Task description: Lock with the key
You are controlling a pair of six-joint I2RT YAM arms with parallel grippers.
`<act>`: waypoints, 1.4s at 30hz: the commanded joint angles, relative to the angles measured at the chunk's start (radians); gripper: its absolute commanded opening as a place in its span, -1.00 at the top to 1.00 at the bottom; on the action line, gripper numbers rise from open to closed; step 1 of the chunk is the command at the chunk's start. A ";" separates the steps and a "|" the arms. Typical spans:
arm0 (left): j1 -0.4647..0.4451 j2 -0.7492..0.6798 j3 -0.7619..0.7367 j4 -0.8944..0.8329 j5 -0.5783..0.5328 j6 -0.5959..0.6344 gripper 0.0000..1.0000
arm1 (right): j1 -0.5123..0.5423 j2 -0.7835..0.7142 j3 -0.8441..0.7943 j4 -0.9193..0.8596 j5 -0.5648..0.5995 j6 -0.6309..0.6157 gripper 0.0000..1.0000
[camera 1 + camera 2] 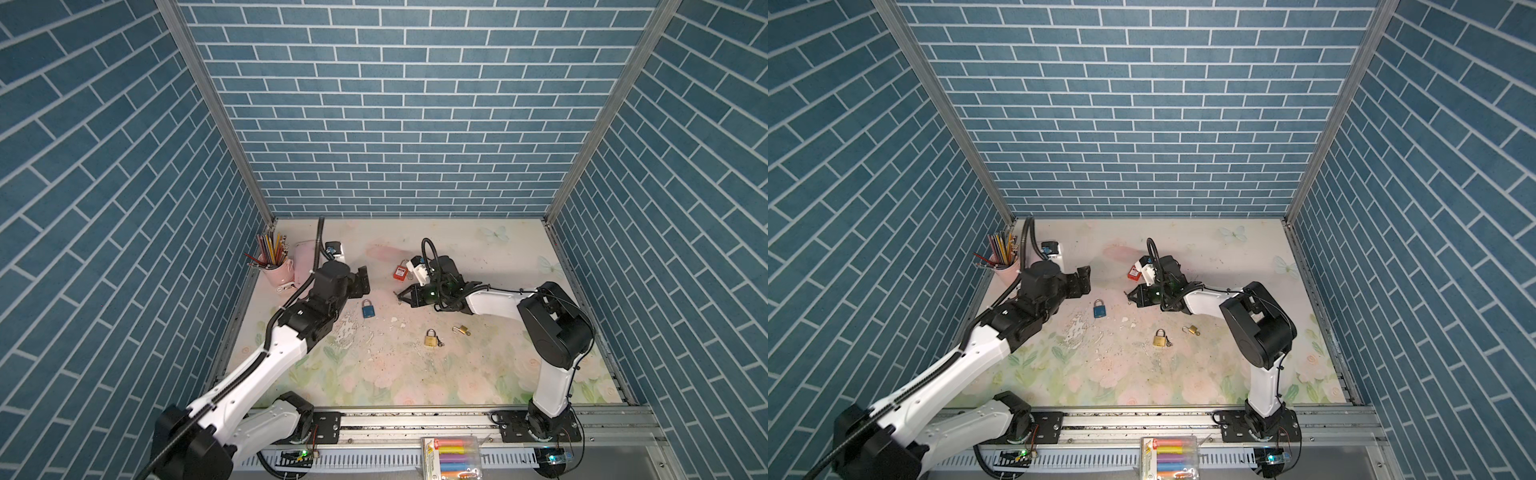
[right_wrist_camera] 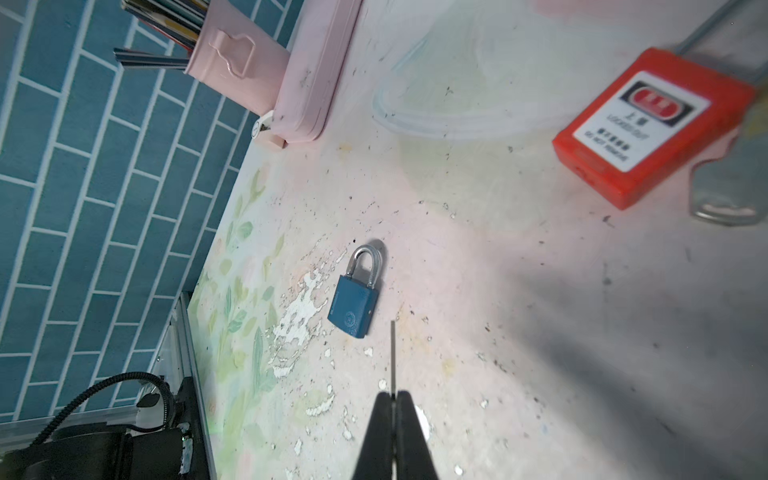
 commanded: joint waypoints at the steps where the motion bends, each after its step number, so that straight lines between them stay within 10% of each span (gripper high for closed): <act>1: 0.052 -0.063 -0.065 0.051 0.010 0.091 -0.73 | 0.030 0.069 0.097 -0.103 -0.002 -0.028 1.00; 24: 0.144 -0.132 -0.138 0.017 0.126 0.013 -0.73 | 0.085 0.303 0.357 -0.262 -0.014 -0.057 1.00; 42: 0.142 -0.159 -0.151 0.023 0.146 -0.006 -0.73 | 0.099 0.315 0.383 -0.247 -0.025 -0.038 0.59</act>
